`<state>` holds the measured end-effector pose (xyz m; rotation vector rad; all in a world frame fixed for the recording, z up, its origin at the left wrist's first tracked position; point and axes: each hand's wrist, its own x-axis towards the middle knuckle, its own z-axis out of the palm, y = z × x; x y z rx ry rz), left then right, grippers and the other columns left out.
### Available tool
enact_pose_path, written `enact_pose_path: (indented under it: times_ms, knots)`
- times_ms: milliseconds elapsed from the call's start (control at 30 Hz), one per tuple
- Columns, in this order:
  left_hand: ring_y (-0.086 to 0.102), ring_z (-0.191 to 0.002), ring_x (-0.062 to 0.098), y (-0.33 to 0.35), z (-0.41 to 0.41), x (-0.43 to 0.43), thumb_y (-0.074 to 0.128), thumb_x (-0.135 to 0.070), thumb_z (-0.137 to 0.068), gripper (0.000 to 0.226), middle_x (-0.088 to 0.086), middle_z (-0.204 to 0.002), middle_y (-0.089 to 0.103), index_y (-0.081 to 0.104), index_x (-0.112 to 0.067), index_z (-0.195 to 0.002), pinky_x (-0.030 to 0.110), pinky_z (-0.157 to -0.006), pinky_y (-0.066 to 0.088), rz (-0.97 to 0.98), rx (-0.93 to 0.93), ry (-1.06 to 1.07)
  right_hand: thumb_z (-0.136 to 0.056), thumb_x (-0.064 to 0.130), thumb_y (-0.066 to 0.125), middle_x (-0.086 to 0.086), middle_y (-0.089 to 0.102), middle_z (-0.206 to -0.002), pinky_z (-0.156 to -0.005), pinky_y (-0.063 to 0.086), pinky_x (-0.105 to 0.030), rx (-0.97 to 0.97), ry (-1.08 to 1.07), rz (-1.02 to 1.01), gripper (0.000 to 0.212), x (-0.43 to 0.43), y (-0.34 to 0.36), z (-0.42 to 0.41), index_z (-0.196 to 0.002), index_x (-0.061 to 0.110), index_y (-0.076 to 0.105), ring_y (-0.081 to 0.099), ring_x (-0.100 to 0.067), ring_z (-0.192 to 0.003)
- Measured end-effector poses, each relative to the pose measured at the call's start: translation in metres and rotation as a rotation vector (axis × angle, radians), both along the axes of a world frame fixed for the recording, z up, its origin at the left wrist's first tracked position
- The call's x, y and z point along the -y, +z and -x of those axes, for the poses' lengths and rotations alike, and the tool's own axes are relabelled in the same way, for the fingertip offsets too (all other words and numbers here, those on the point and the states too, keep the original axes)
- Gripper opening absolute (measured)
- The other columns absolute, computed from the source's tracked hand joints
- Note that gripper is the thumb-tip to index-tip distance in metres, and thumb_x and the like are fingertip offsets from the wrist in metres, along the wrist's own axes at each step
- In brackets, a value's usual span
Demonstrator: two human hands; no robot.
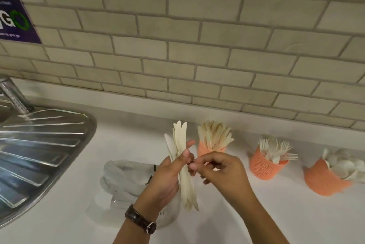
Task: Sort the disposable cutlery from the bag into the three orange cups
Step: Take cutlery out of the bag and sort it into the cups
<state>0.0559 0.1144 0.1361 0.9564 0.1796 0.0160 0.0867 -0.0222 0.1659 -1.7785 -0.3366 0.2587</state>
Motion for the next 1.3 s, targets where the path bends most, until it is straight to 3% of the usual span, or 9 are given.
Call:
enact_pose_path:
  times_ms: [133,233,300,400,667,800,1033,1200,1300]
  knots:
    - [0.059,-0.064,0.013,0.006,0.001,0.016,0.054,-0.022,-0.082,0.013,0.001,-0.067,0.053,0.063,-0.012,-0.081,0.027,-0.06,0.053,0.078,-0.002,0.039,-0.065,0.016,0.085,0.006,0.071,-0.082,-0.064,0.054,-0.027,0.05,-0.099,0.049,0.019,-0.005,-0.014,0.014,-0.082,0.02,0.077,0.058,-0.006,-0.063]
    - [0.066,-0.078,0.016,0.007,0.003,0.023,0.055,-0.022,-0.081,0.021,0.004,-0.081,0.067,0.071,-0.018,-0.068,0.032,-0.067,0.054,0.05,0.011,0.039,-0.071,0.018,0.08,0.006,0.068,-0.078,-0.064,0.048,-0.02,0.138,-0.077,0.136,0.013,-0.006,-0.015,0.016,-0.075,0.029,0.074,0.059,-0.006,-0.068]
    - [0.068,-0.093,0.018,0.008,0.004,0.024,0.056,-0.022,-0.079,0.02,0.006,-0.097,0.071,0.074,-0.019,-0.071,0.03,-0.067,0.056,0.052,0.001,0.03,-0.075,0.016,0.075,0.001,0.066,-0.071,-0.063,0.046,-0.023,0.164,-0.06,0.176,0.021,-0.004,-0.017,0.016,-0.061,0.03,0.067,0.058,-0.011,-0.066]
    - [0.061,-0.111,0.024,0.01,0.005,0.025,0.057,-0.013,-0.075,0.019,0.012,-0.109,0.07,0.075,-0.015,-0.079,0.03,-0.071,0.058,0.118,-0.023,0.004,-0.079,0.02,0.068,-0.006,0.069,-0.069,-0.063,0.048,-0.033,0.138,-0.031,0.224,0.009,-0.004,-0.016,0.015,-0.072,0.018,0.073,0.059,-0.021,-0.064]
    - [0.058,-0.115,0.035,0.004,0.007,0.012,0.046,0.006,-0.071,0.054,0.014,-0.128,0.06,0.056,-0.002,-0.124,0.048,-0.081,0.054,0.214,0.033,-0.218,-0.081,0.004,0.069,-0.003,0.074,-0.07,-0.059,0.054,-0.025,-0.107,0.023,-0.028,0.017,0.008,-0.006,0.003,-0.079,0.019,0.077,0.067,-0.014,-0.061]
    - [0.054,-0.12,0.038,-0.001,0.003,0.013,0.044,0.008,-0.069,0.058,0.021,-0.129,0.057,0.052,0.002,-0.126,0.063,-0.1,0.038,0.229,0.045,-0.191,-0.083,0.003,0.067,-0.006,0.076,-0.08,-0.059,0.056,-0.025,-0.234,0.006,-0.15,0.013,0.01,-0.007,0.0,-0.088,0.011,0.077,0.072,-0.019,-0.071]
    - [0.066,-0.102,0.026,0.005,0.004,0.013,0.048,0.01,-0.086,0.039,0.02,-0.12,0.063,0.055,0.002,-0.123,0.04,-0.071,0.057,0.148,0.05,-0.114,-0.081,0.007,0.069,-0.008,0.076,-0.089,-0.065,0.056,-0.028,-0.258,0.018,-0.232,0.016,0.01,-0.012,0.001,-0.096,0.009,0.076,0.073,-0.022,-0.082]
    - [0.06,-0.113,0.031,0.002,0.005,0.014,0.052,0.001,-0.087,0.041,0.015,-0.122,0.064,0.051,-0.002,-0.128,0.053,-0.1,0.043,0.013,0.038,-0.058,-0.078,0.001,0.07,-0.005,0.077,-0.086,-0.066,0.057,-0.026,-0.213,0.03,-0.226,0.022,0.008,-0.01,0.004,-0.095,0.014,0.075,0.073,-0.02,-0.08]
    - [0.059,-0.115,0.035,-0.001,0.005,0.017,0.053,0.001,-0.088,0.042,0.018,-0.122,0.063,0.051,-0.001,-0.129,0.052,-0.102,0.043,-0.039,-0.001,0.011,-0.078,0.0,0.07,-0.002,0.077,-0.085,-0.065,0.057,-0.023,-0.243,0.029,-0.232,0.022,0.008,-0.01,0.003,-0.092,0.017,0.075,0.073,-0.018,-0.079]
